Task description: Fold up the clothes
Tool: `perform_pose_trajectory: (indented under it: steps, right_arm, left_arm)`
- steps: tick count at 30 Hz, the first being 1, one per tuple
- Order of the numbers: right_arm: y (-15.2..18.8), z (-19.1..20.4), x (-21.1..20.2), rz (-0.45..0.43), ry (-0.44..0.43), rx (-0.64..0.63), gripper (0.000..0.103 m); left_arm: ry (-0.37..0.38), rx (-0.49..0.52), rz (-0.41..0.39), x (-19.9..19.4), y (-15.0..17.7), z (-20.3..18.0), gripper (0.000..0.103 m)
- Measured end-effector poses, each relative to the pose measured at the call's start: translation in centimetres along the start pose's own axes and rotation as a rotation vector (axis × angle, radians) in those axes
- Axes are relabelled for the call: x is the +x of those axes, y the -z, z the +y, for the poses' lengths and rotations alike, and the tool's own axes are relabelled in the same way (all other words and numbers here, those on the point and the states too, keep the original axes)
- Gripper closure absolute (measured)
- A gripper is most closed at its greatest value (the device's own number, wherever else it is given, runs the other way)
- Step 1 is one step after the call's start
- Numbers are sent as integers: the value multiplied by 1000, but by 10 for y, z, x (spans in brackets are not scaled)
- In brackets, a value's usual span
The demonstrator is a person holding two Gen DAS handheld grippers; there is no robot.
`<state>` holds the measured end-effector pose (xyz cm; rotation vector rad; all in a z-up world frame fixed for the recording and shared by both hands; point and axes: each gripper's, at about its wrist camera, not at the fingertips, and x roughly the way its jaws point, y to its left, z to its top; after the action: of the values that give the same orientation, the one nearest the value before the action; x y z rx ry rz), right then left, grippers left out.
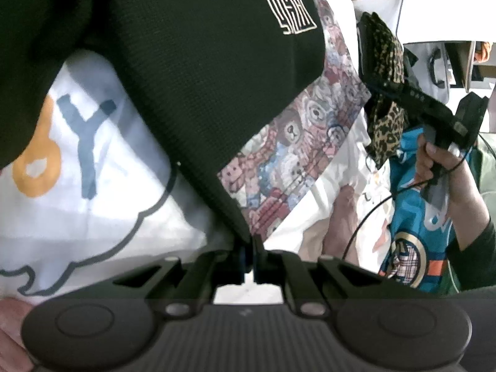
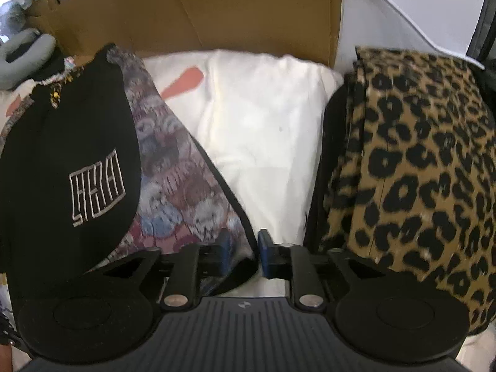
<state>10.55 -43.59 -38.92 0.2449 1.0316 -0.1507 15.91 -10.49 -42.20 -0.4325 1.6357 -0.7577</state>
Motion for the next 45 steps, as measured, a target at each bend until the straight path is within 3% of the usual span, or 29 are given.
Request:
perform_pose_trajectory:
  steps: [10, 11, 13, 24, 26, 29, 34, 38, 45]
  right_arm:
    - [5, -16, 23, 67, -48, 41, 68]
    - [6, -16, 23, 65, -48, 35, 71]
    - [6, -13, 20, 53, -40, 7, 95]
    - [7, 0, 25, 45, 88, -86, 95]
    - [5, 0, 24, 50, 96, -82, 94]
    - [1, 3, 15, 40, 116, -91, 90]
    - [-6, 6, -5, -1, 105, -84, 88]
    - [-9, 11, -19, -27, 54, -55, 88]
    - [-20, 26, -28, -69, -12, -23, 88]
  left_arm:
    - [3, -18, -2, -1, 1, 4, 99]
    - [6, -17, -2, -1, 1, 4, 99]
    - [13, -14, -5, -1, 0, 2, 99]
    - [19, -24, 6, 4, -3, 3, 97]
    - [-10, -2, 4, -6, -3, -1, 88]
    - [-41, 30, -37, -28, -4, -7, 75]
    - [-77, 25, -159, -74, -14, -9, 71]
    - [-134, 35, -254, -114, -19, -8, 65]
    - [-260, 29, -393, -191, -23, 6, 63]
